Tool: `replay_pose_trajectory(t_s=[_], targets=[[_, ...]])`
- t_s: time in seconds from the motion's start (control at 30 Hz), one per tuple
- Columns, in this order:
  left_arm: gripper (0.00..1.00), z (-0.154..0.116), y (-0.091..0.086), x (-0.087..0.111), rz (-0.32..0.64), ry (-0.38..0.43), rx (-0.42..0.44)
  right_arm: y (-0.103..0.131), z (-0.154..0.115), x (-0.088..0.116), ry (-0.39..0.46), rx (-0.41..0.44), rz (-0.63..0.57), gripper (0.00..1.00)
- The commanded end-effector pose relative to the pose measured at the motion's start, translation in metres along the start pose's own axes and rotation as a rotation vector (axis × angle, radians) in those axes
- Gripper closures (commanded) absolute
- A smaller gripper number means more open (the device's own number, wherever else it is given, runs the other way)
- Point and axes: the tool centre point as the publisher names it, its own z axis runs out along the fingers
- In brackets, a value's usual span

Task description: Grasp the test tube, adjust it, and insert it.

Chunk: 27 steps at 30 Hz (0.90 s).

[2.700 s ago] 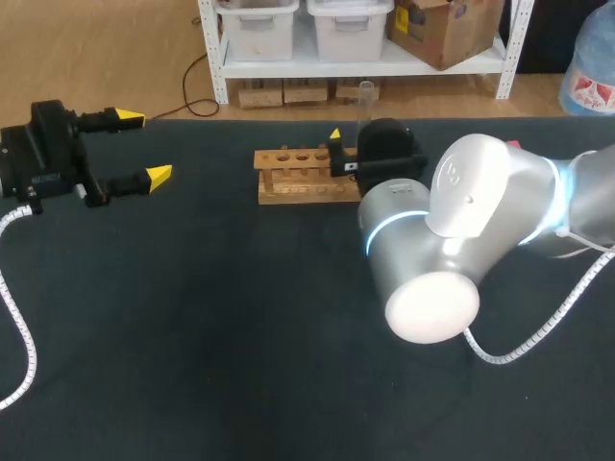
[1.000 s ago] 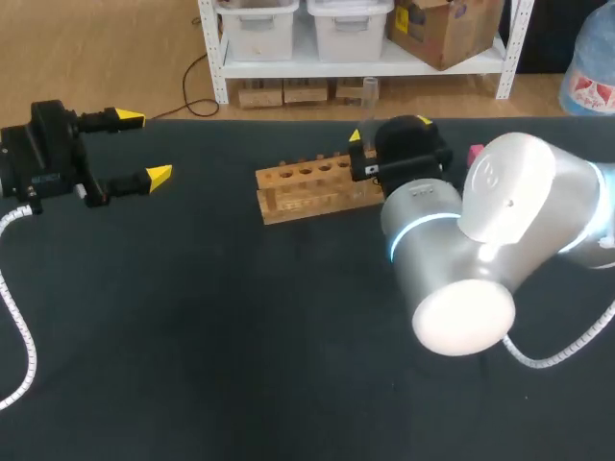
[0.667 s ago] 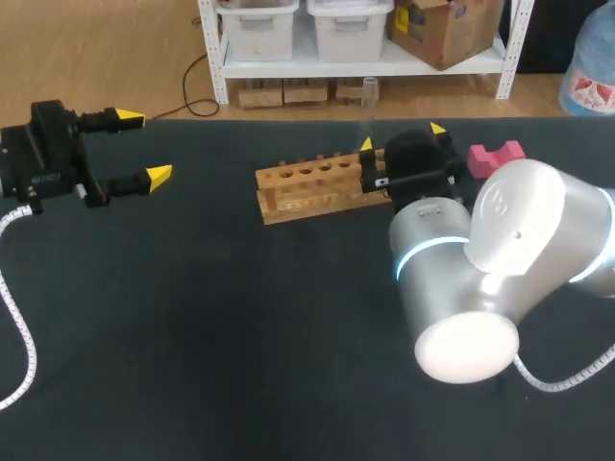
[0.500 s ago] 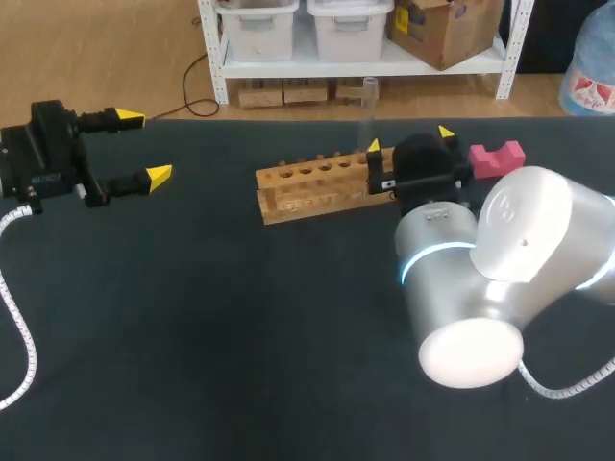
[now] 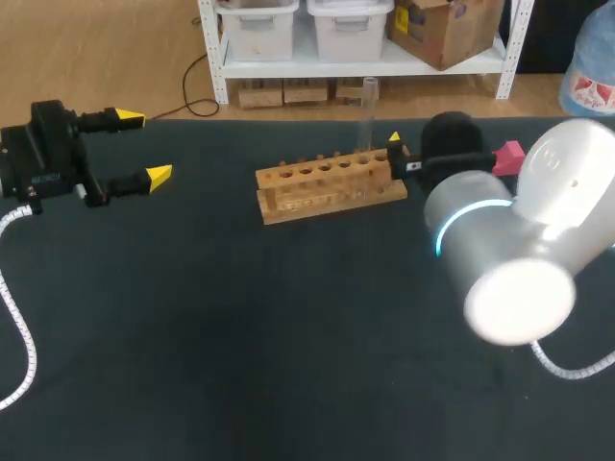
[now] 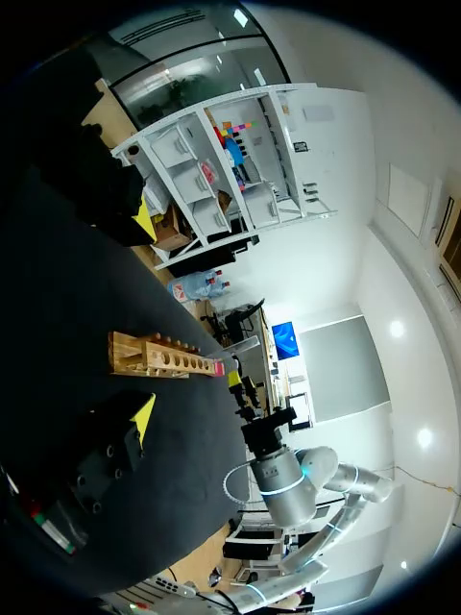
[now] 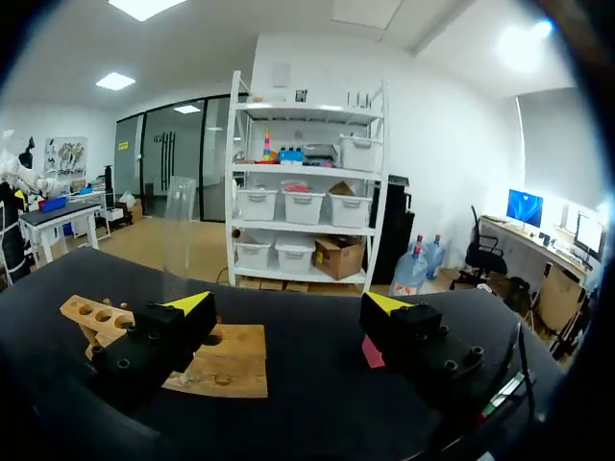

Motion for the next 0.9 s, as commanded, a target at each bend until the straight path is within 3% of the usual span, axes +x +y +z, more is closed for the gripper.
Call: replay_pose_trajectory(t_s=[0.03, 0.57, 0.9], targets=[[0.00, 0.001, -0.002, 0.001, 0.003, -0.004, -0.010, -0.012, 0.007, -0.009, 0.049, -1.361, 0.016, 0.00], [0.00, 0.001, -0.002, 0.001, 0.003, -0.004, -0.010, -0.042, 0.005, -0.007, 0.075, -1.429, 0.076, 0.00], [0.00, 0.001, -0.002, 0.001, 0.003, -0.004, -0.010, -0.045, 0.005, -0.005, 0.082, -1.372, 0.071, 0.00]])
